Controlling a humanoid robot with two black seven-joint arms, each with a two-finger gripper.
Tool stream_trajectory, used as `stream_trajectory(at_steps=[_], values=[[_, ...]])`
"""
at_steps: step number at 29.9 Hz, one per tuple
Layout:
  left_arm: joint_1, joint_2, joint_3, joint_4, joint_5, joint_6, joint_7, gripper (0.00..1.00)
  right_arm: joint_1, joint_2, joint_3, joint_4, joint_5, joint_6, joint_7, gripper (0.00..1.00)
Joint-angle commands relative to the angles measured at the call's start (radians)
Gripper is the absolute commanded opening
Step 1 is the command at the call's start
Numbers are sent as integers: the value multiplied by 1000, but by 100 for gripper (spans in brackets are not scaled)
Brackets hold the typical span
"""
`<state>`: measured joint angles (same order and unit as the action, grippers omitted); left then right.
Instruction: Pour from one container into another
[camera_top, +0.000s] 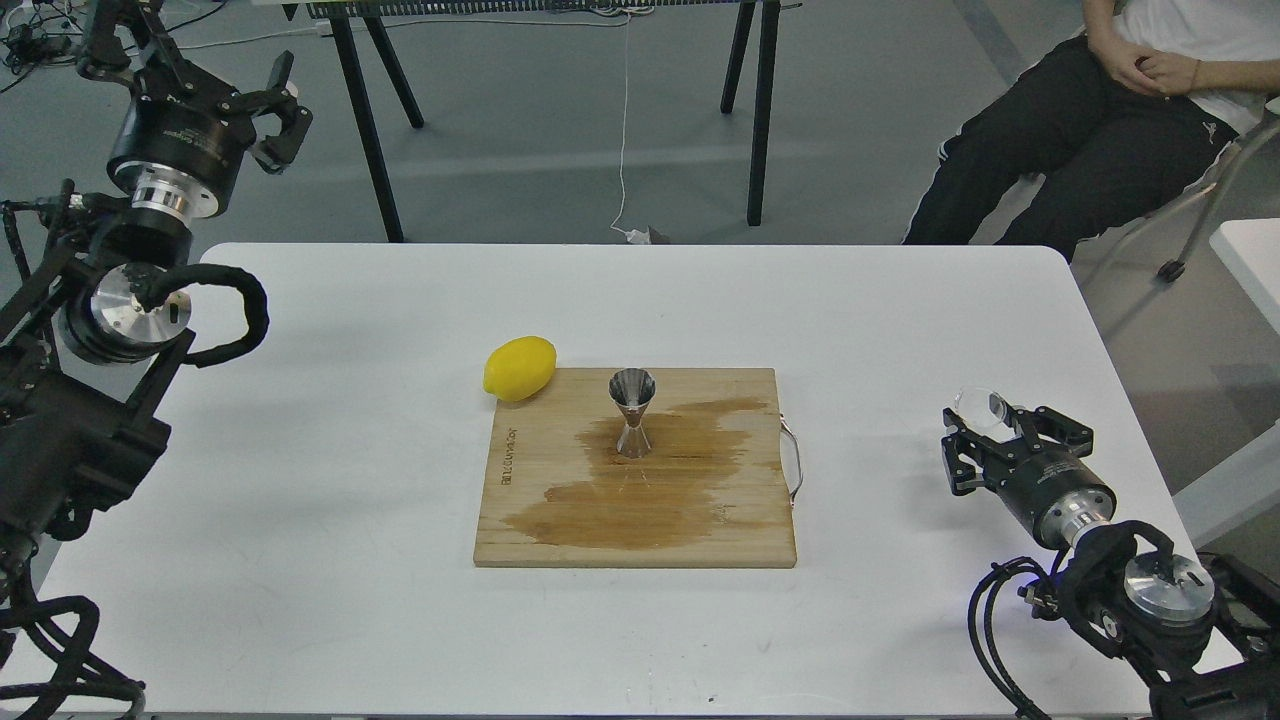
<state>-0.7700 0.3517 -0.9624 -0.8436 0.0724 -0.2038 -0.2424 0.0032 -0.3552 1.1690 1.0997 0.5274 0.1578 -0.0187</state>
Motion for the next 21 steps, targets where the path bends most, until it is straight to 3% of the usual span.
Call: stream_trajectory(at_steps=[1, 18, 21], values=[[-2, 1, 1, 0, 0, 1, -1, 100, 0, 28, 1, -37, 0, 46, -10, 41], [-3, -2, 4, -2, 1, 0, -3, 100, 1, 32, 1, -110, 0, 66, -7, 63], [-5, -2, 4, -5, 1, -6, -5, 100, 1, 32, 3, -110, 0, 66, -7, 71]])
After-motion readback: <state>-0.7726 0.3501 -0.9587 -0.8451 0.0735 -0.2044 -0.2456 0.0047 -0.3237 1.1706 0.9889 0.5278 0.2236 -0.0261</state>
